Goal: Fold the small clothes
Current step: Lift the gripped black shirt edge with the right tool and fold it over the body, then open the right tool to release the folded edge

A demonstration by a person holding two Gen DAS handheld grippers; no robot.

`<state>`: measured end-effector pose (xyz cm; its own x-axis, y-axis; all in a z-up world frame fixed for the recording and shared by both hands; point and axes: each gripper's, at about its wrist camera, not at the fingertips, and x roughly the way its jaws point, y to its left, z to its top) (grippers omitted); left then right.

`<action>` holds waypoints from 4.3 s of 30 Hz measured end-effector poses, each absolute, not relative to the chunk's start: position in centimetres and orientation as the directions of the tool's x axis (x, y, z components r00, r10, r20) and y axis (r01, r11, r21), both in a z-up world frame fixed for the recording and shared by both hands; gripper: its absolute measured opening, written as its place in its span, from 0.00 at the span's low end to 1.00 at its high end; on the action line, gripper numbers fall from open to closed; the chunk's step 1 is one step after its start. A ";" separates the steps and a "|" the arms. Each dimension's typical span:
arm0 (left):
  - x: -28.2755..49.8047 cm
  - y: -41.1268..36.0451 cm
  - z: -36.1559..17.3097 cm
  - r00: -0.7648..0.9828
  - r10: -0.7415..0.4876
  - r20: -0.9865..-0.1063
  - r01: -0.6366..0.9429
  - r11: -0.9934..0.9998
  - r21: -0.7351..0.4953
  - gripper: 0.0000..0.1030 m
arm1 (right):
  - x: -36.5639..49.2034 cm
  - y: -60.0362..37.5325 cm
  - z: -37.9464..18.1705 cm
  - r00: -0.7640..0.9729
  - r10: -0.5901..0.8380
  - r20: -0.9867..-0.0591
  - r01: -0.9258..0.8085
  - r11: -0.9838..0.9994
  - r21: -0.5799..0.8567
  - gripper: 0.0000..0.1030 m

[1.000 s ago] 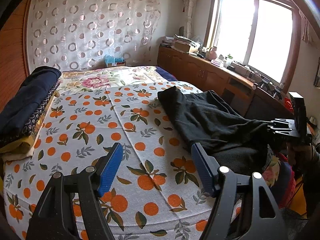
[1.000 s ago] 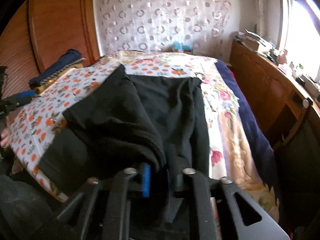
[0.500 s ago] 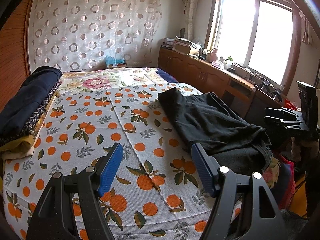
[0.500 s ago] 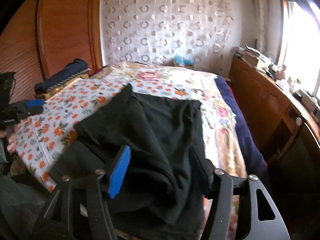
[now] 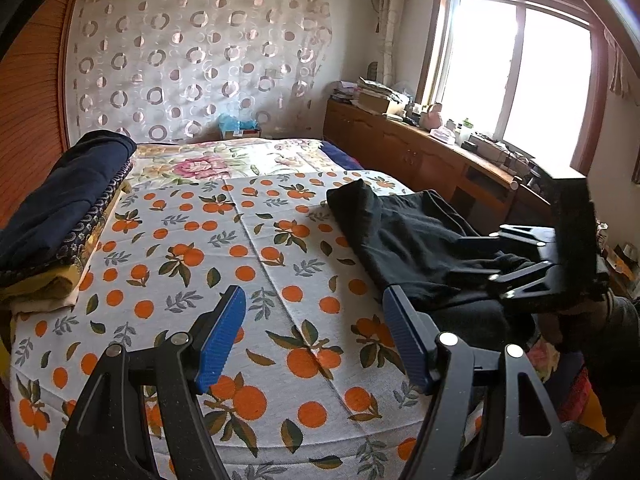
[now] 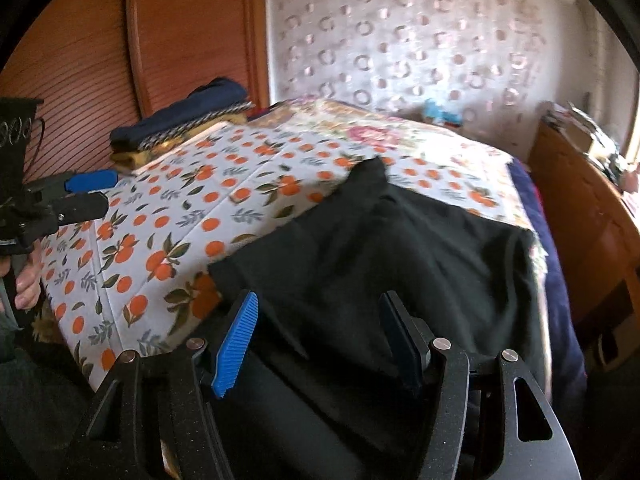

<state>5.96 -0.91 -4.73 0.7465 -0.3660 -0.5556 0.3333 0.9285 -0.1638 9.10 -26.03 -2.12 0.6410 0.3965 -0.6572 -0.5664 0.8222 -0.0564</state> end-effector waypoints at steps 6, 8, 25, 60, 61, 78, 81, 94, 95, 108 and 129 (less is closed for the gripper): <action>5.9 -0.6 -4.9 0.748 -0.364 -0.554 0.327 0.930 -0.169 0.70 | 10.8 -24.2 -2.9 0.594 0.407 -0.694 -0.612 0.789 -0.061 0.63; 6.0 -0.5 -5.0 0.748 -0.365 -0.555 0.327 0.930 -0.171 0.70 | 11.0 -23.8 -3.0 0.584 0.406 -0.703 -0.622 0.780 -0.066 0.63; 6.0 -0.5 -5.9 0.738 -0.369 -0.565 0.331 0.927 -0.174 0.70 | 13.0 -21.8 -4.1 0.564 0.381 -0.732 -0.636 0.766 -0.092 0.31; 5.9 -2.8 -6.7 0.692 -0.413 -0.592 0.385 0.905 -0.182 0.70 | 21.5 -30.8 3.1 0.803 -0.007 -0.596 -0.187 0.947 -0.263 0.48; 5.9 -2.9 -6.7 0.691 -0.416 -0.592 0.389 0.903 -0.181 0.70 | 20.5 -30.6 3.1 0.802 0.007 -0.597 -0.200 0.946 -0.256 0.48; 5.2 -6.7 -7.5 0.634 -0.467 -0.617 0.467 0.866 -0.176 0.71 | 5.8 -29.8 -3.9 0.683 0.199 -0.703 -0.390 0.913 -0.120 0.48; 5.0 -7.2 -7.7 0.625 -0.476 -0.618 0.479 0.860 -0.177 0.71 | 5.2 -30.3 -4.1 0.675 0.204 -0.709 -0.377 0.921 -0.094 0.48; 4.7 -8.2 -8.3 0.598 -0.483 -0.639 0.496 0.850 -0.177 0.70 | 2.0 -32.3 -2.4 0.650 0.162 -0.742 -0.384 0.913 -0.137 0.06; 4.7 -8.4 -8.4 0.596 -0.481 -0.643 0.497 0.850 -0.174 0.71 | 1.6 -32.6 -2.1 0.656 0.161 -0.737 -0.377 0.916 -0.136 0.06; 4.9 -9.6 -8.8 0.575 -0.477 -0.665 0.512 0.844 -0.163 0.71 | -2.2 -35.9 1.9 0.727 0.129 -0.675 -0.279 0.953 -0.119 0.19; 4.7 -10.8 -10.0 0.527 -0.490 -0.695 0.536 0.826 -0.176 0.71 | 0.5 -34.1 -3.1 0.721 0.175 -0.671 -0.294 0.954 -0.067 0.29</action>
